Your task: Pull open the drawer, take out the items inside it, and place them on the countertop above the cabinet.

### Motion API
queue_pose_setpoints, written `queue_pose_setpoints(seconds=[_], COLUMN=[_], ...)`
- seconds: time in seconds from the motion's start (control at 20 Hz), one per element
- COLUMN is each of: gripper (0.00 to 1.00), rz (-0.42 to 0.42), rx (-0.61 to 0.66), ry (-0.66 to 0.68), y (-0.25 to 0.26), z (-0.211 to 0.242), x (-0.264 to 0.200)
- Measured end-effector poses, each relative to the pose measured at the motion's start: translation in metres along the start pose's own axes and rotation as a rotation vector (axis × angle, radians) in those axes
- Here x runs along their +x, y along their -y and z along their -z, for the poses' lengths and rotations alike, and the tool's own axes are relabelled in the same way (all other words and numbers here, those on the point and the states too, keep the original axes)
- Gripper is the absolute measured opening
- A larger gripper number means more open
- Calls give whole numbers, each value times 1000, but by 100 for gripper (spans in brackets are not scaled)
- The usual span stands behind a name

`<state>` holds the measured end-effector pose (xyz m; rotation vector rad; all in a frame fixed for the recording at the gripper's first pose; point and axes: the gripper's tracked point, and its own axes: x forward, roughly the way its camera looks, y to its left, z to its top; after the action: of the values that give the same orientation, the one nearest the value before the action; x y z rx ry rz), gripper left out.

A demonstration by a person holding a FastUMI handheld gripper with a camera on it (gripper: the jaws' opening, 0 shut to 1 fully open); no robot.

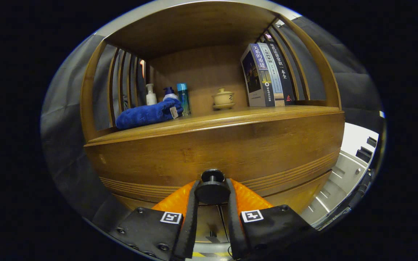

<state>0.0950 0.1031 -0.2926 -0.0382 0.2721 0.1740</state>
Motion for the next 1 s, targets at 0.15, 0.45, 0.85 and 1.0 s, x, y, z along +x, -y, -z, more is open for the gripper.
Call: queue_pose_setpoints(seconds=[0.15,0.45,0.85,1.0], gripper=[34,34,34,34], rz=[18,18,11,16], rx=[-44,-21,-27,-30], ry=[-13,-17,-60,-72], y=[0,2,3,3], z=[2,11,24,30], x=[-6,-47,-109,-131])
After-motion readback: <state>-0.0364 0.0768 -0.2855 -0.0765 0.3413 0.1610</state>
